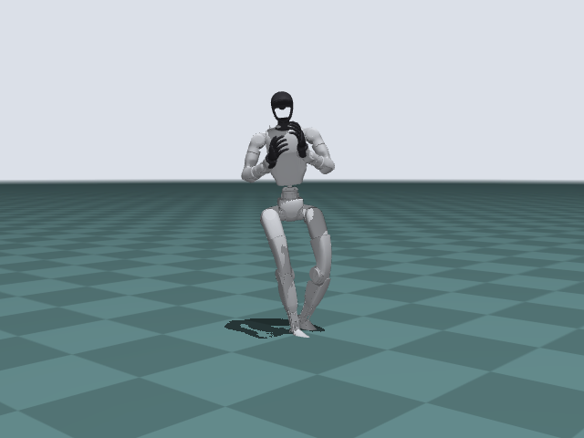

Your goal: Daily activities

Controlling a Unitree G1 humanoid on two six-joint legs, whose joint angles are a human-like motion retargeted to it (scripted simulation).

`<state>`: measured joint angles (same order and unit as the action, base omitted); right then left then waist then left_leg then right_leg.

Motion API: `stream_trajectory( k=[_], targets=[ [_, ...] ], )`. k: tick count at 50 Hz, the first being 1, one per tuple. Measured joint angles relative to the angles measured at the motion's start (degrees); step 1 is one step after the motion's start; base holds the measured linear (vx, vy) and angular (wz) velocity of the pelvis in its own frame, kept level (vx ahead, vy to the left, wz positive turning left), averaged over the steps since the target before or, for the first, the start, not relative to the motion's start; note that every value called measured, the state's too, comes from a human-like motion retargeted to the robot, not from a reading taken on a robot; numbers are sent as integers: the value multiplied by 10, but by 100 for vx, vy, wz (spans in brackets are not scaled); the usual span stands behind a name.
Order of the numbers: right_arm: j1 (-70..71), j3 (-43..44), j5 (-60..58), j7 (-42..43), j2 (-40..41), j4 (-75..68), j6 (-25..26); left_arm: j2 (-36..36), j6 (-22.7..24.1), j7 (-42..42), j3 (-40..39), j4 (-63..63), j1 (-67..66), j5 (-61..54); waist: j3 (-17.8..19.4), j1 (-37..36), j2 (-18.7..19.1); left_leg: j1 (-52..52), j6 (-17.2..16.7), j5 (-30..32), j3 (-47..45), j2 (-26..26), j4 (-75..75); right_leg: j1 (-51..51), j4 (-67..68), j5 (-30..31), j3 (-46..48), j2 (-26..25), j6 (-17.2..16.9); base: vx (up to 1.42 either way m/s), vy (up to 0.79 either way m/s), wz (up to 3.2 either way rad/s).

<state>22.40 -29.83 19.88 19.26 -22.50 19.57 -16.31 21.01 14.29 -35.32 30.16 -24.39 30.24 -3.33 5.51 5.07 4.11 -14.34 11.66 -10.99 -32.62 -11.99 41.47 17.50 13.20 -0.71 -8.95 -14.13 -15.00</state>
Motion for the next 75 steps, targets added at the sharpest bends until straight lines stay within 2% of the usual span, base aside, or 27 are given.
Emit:
stream_trajectory(
  k=[12, 26, 34, 43, 50, 59, 67, 75],
  targets=[
    [17, -8, -19, -21, -14, -12, -3, -1, 9, 2, -5, 6, 12, 3, 3, 0, -10, -25, -12, 2, 26, -14, 32, 18, 31, -6, -2, -19, 0, -1, -1, -11],
    [150, -1, -16, 16, -15, 33, -26, 4, 38, -36, -1, 20, 66, 5, -5, 7, -15, -51, -69, -40, 111, 7, 0, 13, 33, 10, -31, -49, 0, -1, -2, -34],
    [162, -6, -7, 32, -4, 34, -31, -6, 42, -60, -2, 21, 83, 9, 5, 3, -12, -76, -108, -109, 208, 25, -34, 9, 34, 9, -59, -68, 0, 1, 2, -41],
    [141, -5, 30, 35, 10, 43, -47, -49, 68, -70, -1, 27, 80, -55, -2, 18, 5, -59, -101, -113, 203, 40, -86, 10, 22, 7, -80, -61, 0, 5, 6, -13],
    [137, 17, 87, 38, 25, 97, -80, -53, 101, -63, -4, 1, 67, -128, -27, 24, 9, -29, -100, -102, 192, 52, -125, -16, -5, 12, -102, -51, 0, 2, 2, -5],
    [199, 47, 123, 66, 53, 155, -111, -57, 133, -75, -18, -43, 98, -177, -55, 35, 9, 13, -103, -88, 184, 63, -163, -62, -50, 24, -135, -39, 0, 0, 0, 0],
    [212, 41, 152, 48, 55, 165, -118, -60, 142, -69, -13, -47, 103, -222, -45, 40, 11, 34, -101, -83, 182, 66, -174, -90, -76, 38, -142, -36, 0, 0, 0, 0],
    [181, 32, 172, 44, 46, 128, -114, -93, 141, -74, 7, -11, 101, -269, -18, 32, 13, 39, -94, -85, 184, 63, -172, -101, -89, 49, -140, -38, 0, 0, 0, 0]
  ],
)
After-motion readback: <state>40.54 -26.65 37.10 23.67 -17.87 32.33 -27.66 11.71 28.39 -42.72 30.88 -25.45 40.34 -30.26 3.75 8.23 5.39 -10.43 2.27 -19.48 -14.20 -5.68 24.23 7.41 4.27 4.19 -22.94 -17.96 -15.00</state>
